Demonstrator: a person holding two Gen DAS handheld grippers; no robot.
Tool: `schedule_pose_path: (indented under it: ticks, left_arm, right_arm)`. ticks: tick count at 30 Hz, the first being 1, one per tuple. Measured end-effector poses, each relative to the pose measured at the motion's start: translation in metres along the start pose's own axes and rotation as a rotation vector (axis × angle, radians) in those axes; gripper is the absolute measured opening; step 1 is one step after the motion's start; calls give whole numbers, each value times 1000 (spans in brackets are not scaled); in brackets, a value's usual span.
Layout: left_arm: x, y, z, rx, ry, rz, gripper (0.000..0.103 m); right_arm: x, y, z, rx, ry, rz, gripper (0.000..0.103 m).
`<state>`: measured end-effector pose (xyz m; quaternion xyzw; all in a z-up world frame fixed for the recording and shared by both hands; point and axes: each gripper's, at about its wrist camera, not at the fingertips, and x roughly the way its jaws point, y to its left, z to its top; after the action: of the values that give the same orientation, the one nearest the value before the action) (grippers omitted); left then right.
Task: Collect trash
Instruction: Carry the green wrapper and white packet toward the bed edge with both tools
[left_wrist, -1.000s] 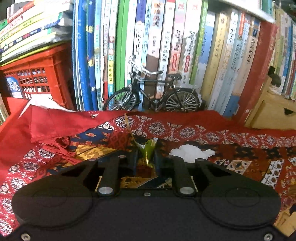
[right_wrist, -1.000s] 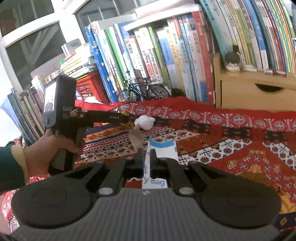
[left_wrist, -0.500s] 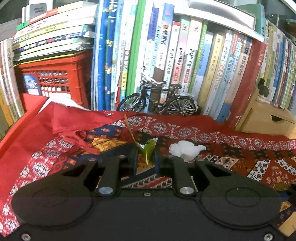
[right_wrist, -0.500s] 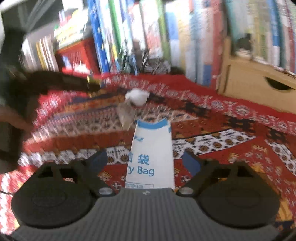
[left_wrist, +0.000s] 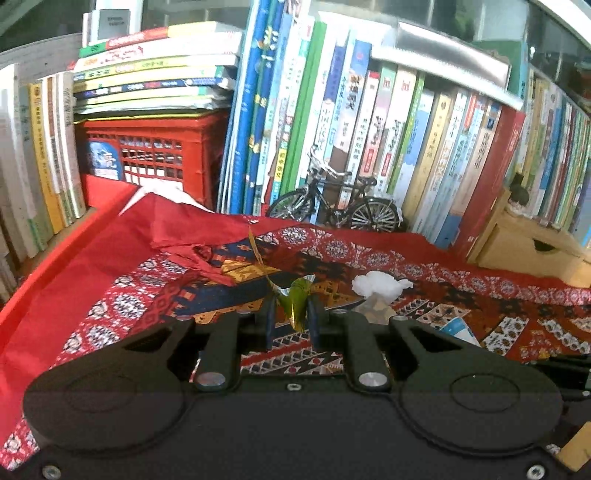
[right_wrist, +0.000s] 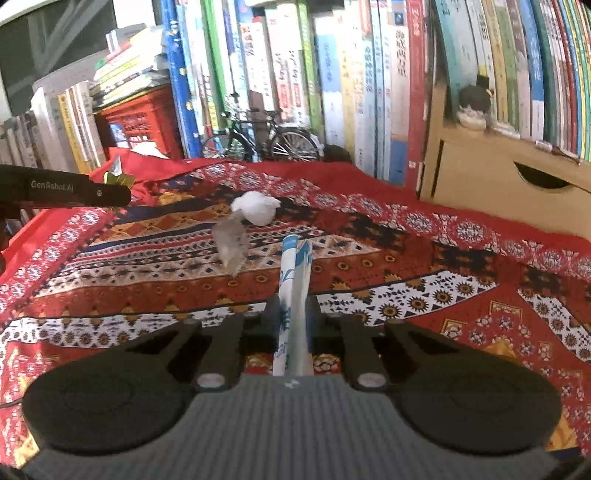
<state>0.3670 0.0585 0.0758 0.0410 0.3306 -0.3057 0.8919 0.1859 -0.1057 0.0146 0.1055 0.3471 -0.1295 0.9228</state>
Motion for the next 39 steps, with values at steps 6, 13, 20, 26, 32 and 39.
schedule_pose_path:
  ticks: [6, 13, 20, 26, 32, 39]
  left_arm:
    - [-32, 6, -3, -22, -30, 6, 17]
    - [-72, 13, -8, 1, -54, 9, 17]
    - [-116, 23, -16, -10, -94, 12, 17]
    - [-152, 32, -31, -8, -109, 4, 17]
    - [-189, 43, -52, -15, -122, -6, 17]
    - [-239, 58, -71, -8, -158, -5, 17]
  right_arm:
    - [-27, 13, 9, 9, -55, 21, 15]
    - [-59, 30, 14, -4, -102, 48, 15]
    - [-87, 46, 6, -13, -123, 61, 16]
    - [-115, 65, -5, -30, -141, 77, 16]
    - [-144, 87, -20, -39, -159, 75, 16]
    - [-180, 117, -38, -43, -189, 73, 16]
